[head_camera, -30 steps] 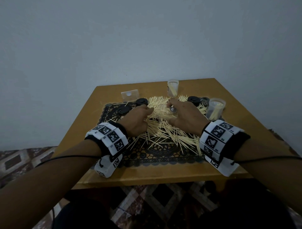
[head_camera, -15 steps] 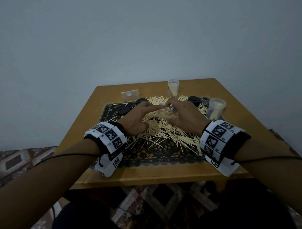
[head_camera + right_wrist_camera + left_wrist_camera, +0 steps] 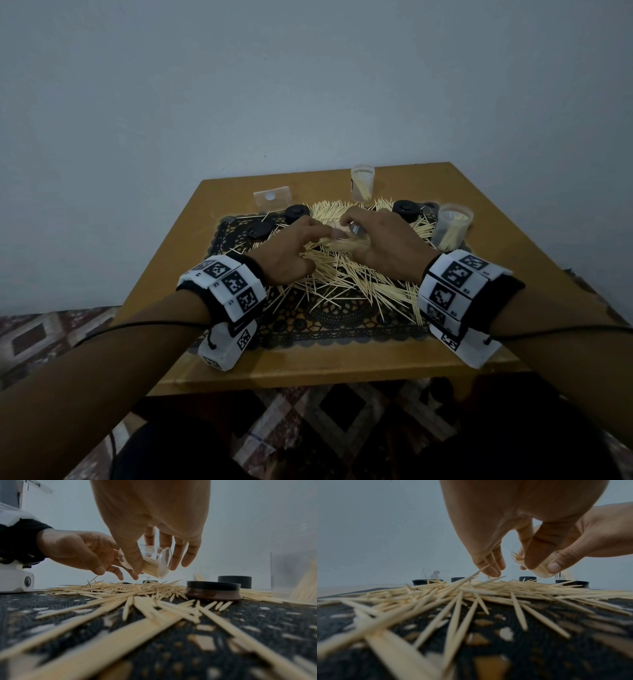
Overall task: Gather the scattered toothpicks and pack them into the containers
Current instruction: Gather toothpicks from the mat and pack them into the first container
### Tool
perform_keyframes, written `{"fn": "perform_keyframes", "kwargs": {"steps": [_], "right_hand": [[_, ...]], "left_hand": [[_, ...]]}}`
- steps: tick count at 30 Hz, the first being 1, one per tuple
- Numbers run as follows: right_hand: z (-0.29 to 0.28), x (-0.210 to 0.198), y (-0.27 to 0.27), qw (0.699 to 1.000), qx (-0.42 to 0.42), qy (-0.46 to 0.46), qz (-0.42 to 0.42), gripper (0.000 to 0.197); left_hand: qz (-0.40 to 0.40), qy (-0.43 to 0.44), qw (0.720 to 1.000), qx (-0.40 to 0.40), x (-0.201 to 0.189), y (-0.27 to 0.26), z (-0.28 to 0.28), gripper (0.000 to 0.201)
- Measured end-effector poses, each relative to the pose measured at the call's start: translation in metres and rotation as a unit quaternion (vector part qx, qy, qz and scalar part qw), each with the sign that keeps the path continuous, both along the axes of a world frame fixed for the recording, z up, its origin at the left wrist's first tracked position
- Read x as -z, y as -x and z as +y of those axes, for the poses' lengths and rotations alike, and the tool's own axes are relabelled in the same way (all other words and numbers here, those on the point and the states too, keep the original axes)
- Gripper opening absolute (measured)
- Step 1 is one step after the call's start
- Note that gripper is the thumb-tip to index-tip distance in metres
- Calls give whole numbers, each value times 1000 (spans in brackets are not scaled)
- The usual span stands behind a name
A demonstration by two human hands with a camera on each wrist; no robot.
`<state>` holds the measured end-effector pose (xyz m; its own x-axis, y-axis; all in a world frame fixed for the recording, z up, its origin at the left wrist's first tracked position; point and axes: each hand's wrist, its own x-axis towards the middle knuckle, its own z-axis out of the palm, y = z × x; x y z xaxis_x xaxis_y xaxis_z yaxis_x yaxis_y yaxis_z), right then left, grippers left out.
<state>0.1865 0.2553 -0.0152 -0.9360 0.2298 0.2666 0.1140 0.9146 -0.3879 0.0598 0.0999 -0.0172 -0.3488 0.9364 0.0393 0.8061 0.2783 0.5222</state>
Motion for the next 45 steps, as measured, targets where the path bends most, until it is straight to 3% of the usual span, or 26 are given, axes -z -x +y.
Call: {"fn": "perform_keyframes", "kwargs": {"steps": [9,16,22,26,31,35,40,42,45], "right_hand": [[0,1,1,1000,-8,-5,3,45],[1,0,1,1000,-2,12,5,45],[0,1,1,1000,-3,5,4,48],[1,2,2,1000,-3,11,8,45],[0,1,1,1000,-2,8,6,47],[1,1,2,1000,16,10,0,45],[5,2,3,998,67,0,-7,40],[7,3,4,996,87,-4,-7,38],[8,3,4,995,101,-5,-8,37]], "left_hand": [[-17,15,1000,18,1,-1,0,67],[-35,-59,997,-21,0,2,-3,66],[-53,-38,998,-2,3,4,-2,55],[-65,-46,997,8,1,6,-4,67],[-46,-46,998,14,1,4,-3,63],[-23,-106,994,-11,1,5,-3,61],[-5,-210,974,-89,-3,4,-6,33],[42,-164,980,-106,-4,3,-7,29],[84,29,994,-58,-3,5,-7,54]]}}
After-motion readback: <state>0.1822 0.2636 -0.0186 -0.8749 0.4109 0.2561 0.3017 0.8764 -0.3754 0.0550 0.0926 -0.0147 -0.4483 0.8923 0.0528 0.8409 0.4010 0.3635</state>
